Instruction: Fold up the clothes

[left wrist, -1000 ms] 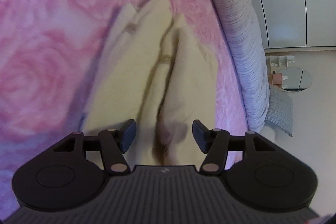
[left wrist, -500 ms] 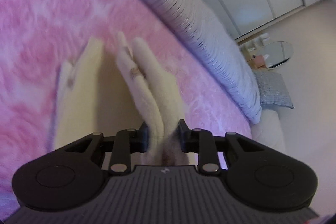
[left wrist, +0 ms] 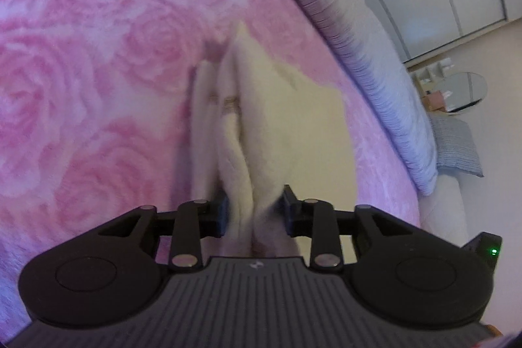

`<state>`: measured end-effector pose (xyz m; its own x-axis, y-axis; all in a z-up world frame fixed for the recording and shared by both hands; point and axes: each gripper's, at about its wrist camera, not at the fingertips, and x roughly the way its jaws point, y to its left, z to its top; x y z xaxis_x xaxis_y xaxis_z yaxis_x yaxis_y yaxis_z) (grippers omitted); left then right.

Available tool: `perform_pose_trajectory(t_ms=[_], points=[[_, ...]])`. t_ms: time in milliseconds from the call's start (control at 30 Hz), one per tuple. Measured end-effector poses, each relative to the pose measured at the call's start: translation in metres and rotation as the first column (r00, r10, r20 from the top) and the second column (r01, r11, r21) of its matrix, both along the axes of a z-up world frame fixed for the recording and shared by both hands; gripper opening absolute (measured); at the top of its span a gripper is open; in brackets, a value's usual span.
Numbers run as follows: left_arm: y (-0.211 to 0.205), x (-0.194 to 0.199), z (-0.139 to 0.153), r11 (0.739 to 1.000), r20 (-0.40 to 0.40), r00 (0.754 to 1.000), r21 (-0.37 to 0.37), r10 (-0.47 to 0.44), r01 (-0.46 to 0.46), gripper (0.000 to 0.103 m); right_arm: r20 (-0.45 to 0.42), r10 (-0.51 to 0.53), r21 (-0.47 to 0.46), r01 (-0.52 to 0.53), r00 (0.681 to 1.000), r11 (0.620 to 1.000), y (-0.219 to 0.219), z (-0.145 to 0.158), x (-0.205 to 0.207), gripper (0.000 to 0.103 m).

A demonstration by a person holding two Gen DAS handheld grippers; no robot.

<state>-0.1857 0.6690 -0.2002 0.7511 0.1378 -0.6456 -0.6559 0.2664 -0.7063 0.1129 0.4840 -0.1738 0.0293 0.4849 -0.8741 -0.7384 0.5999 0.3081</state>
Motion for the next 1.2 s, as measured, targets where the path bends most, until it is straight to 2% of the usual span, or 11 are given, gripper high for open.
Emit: perform_pose_trajectory(t_ms=[67, 167, 267, 367, 467, 667, 733, 833, 900, 1000, 1200], points=[[0.002, -0.007, 0.013, 1.000, -0.031, 0.999, 0.013, 0.006, -0.006, 0.029, -0.017, -0.005, -0.007, 0.005, 1.000, 1.000, 0.001, 0.002, 0.004, 0.037], [-0.007, -0.015, 0.057, 0.993, -0.101, 0.995, 0.118, 0.007, 0.005, 0.025, 0.027, 0.028, 0.008, -0.028, 0.999, 1.000, 0.001, 0.020, -0.001, 0.038], [-0.019, -0.011, 0.080, 0.990, -0.033, 0.998, 0.124, -0.059, 0.063, 0.025, 0.021, 0.062, 0.035, -0.063, 0.998, 0.997, -0.005, 0.029, -0.012, 0.038], [-0.036, 0.013, 0.065, 0.974, -0.138, 0.973, 0.106, -0.186, 0.201, 0.021, 0.031, 0.076, 0.011, -0.077, 0.997, 0.997, -0.004, 0.017, -0.025, 0.039], [-0.036, 0.015, 0.060, 0.978, -0.188, 0.965, 0.062, -0.184, 0.198, 0.004, 0.057, 0.093, -0.019, -0.092, 0.994, 0.996, 0.005, 0.024, -0.031, 0.039], [-0.035, 0.018, 0.049, 0.982, -0.285, 0.941, -0.026, -0.185, 0.185, 0.003, 0.081, 0.125, -0.068, -0.119, 0.989, 0.990, 0.004, 0.034, -0.045, 0.041], [-0.035, 0.022, 0.062, 0.981, -0.333, 0.923, -0.028, -0.191, 0.193, 0.007, 0.083, 0.131, -0.113, -0.121, 0.988, 0.986, 0.005, 0.030, -0.049, 0.041], [-0.041, 0.027, 0.099, 0.979, -0.445, 0.879, 0.022, -0.173, 0.203, 0.031, 0.060, 0.109, -0.090, -0.103, 0.992, 0.991, -0.002, 0.062, -0.051, 0.040], [-0.050, 0.027, 0.124, 0.976, -0.506, 0.850, 0.065, -0.147, 0.208, 0.039, 0.088, 0.147, -0.094, -0.139, 0.985, 0.986, -0.010, 0.086, -0.058, 0.059], [-0.067, 0.029, 0.157, 0.974, -0.551, 0.827, 0.110, -0.108, 0.200, 0.048, 0.111, 0.198, -0.103, -0.187, 0.974, 0.977, -0.025, 0.113, -0.067, 0.078], [-0.103, 0.028, 0.217, 0.970, -0.591, 0.806, 0.183, -0.024, 0.163, 0.057, 0.102, 0.234, -0.174, -0.215, 0.967, 0.961, -0.050, 0.142, -0.075, 0.083]])
